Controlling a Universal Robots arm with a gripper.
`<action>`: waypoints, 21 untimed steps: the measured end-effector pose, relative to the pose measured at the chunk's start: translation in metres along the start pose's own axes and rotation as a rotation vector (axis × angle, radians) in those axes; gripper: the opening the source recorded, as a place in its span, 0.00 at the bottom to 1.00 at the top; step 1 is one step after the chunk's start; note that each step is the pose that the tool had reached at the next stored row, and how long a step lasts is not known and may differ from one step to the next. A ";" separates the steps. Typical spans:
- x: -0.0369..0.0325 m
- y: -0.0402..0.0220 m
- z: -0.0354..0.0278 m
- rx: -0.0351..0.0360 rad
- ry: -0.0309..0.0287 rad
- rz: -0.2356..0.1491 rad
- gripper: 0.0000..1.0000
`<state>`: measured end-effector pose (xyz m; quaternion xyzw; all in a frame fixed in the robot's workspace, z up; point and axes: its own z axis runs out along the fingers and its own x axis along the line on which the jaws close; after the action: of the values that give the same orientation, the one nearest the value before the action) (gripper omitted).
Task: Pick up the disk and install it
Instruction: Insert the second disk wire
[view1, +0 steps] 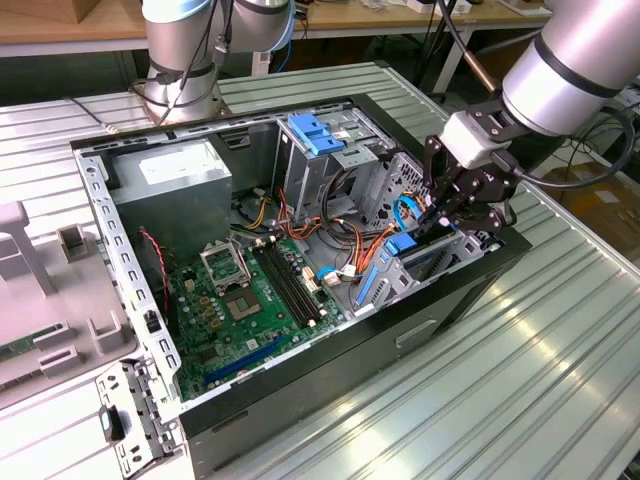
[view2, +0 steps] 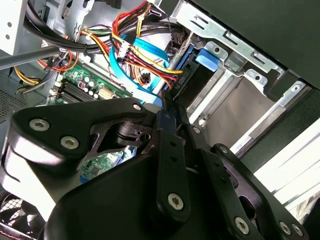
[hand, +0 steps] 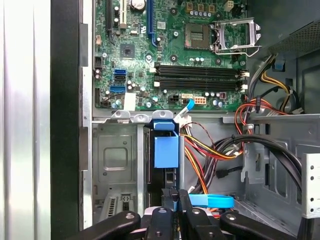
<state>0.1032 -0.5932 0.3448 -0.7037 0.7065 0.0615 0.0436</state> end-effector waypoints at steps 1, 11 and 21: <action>0.0000 -0.0004 -0.0001 -0.0008 -0.0002 -0.005 0.16; -0.0002 -0.0029 -0.0012 -0.0045 -0.0020 -0.030 0.16; 0.0012 -0.0031 0.0021 -0.0046 -0.0019 -0.030 0.16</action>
<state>0.1062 -0.5942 0.3425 -0.7141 0.6958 0.0631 0.0436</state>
